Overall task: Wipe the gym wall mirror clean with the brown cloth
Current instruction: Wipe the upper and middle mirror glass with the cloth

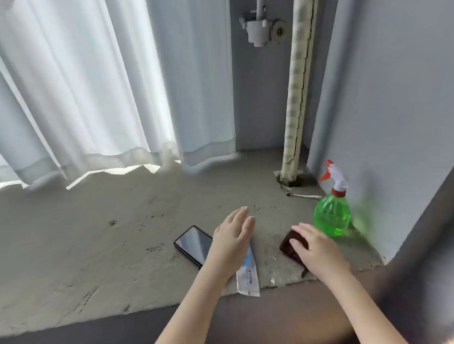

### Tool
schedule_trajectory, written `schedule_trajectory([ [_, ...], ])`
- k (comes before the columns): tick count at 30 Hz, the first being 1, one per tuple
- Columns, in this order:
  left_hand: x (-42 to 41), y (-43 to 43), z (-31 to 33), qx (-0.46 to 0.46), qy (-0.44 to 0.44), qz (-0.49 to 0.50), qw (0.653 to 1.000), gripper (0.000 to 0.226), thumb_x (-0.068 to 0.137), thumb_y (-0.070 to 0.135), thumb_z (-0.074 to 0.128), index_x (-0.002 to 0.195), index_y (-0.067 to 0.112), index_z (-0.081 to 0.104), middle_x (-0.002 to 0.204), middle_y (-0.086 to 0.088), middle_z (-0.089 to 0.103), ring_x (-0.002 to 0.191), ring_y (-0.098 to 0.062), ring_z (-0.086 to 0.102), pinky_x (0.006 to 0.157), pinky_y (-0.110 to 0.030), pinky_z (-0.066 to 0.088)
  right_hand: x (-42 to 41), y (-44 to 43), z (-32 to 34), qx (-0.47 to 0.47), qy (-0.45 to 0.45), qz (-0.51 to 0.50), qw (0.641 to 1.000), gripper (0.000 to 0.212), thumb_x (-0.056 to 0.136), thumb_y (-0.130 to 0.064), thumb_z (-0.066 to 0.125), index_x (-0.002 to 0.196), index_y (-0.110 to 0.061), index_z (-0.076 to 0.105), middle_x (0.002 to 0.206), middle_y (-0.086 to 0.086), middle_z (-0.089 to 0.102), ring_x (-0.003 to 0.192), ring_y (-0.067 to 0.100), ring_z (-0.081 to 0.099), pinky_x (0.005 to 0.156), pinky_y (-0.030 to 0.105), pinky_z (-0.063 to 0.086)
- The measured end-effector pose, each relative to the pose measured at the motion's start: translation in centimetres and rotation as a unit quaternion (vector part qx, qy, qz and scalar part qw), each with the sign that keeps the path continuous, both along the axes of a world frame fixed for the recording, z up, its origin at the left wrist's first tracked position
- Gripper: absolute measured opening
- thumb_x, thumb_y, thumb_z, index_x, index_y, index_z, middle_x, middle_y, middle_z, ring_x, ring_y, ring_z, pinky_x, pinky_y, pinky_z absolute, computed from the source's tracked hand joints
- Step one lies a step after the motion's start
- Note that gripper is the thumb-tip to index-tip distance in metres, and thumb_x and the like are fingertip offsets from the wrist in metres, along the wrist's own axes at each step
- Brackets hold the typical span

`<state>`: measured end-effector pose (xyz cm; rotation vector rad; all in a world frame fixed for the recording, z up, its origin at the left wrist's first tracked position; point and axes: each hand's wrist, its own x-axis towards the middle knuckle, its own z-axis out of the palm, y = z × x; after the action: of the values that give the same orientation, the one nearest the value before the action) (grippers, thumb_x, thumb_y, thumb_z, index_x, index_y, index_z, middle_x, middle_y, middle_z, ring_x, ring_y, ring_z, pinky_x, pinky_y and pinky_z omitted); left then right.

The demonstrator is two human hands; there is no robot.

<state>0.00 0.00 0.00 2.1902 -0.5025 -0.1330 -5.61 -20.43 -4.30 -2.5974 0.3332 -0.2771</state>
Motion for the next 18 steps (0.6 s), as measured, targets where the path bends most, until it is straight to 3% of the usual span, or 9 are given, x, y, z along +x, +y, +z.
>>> schedule_trajectory([
  [4, 0.0, -0.9, -1.9, 0.037, 0.037, -0.006, 0.999, 0.05, 0.109, 0.038, 0.029, 0.155, 0.019, 0.033, 0.162, 0.004, 0.03, 0.15, -0.012, 0.023, 0.121, -0.04, 0.02, 0.5, -0.8, -2.5, -0.057, 0.08, -0.008, 0.995, 0.053, 0.1, -0.039, 0.05, 0.149, -0.023, 0.039, 0.158, -0.001, 0.032, 0.145, 0.019, 0.027, 0.113, 0.03, 0.02],
  [7, -0.3, -1.6, -2.6, 0.042, 0.065, -0.012, 0.997, 0.05, 0.109, 0.038, 0.028, 0.156, 0.021, 0.032, 0.163, 0.007, 0.024, 0.151, -0.011, 0.02, 0.121, -0.041, 0.022, 1.1, -1.2, -4.0, -0.088, 0.082, -0.02, 0.993, 0.059, 0.098, -0.042, 0.053, 0.151, -0.024, 0.034, 0.156, -0.002, 0.036, 0.143, 0.019, 0.031, 0.112, 0.032, 0.023],
  [13, -0.6, -2.6, -3.5, 0.055, 0.071, -0.013, 0.996, 0.049, 0.11, 0.037, 0.027, 0.155, 0.02, 0.032, 0.163, 0.005, 0.026, 0.15, -0.011, 0.02, 0.121, -0.035, 0.016, 2.0, -1.8, -4.9, -0.051, 0.04, -0.068, 0.996, 0.054, 0.087, -0.033, 0.071, 0.136, -0.016, 0.055, 0.127, 0.007, 0.061, 0.121, 0.028, 0.052, 0.099, 0.036, 0.035],
  [18, -1.1, -3.0, -4.0, 0.044, 0.077, -0.015, 0.996, 0.05, 0.109, 0.039, 0.027, 0.155, 0.022, 0.034, 0.162, 0.008, 0.029, 0.149, -0.01, 0.022, 0.122, -0.034, 0.017, 2.3, -1.4, -4.8, -0.017, 0.044, -0.106, 0.993, 0.047, 0.087, -0.03, 0.07, 0.13, -0.017, 0.057, 0.124, 0.006, 0.061, 0.121, 0.028, 0.05, 0.095, 0.037, 0.037],
])
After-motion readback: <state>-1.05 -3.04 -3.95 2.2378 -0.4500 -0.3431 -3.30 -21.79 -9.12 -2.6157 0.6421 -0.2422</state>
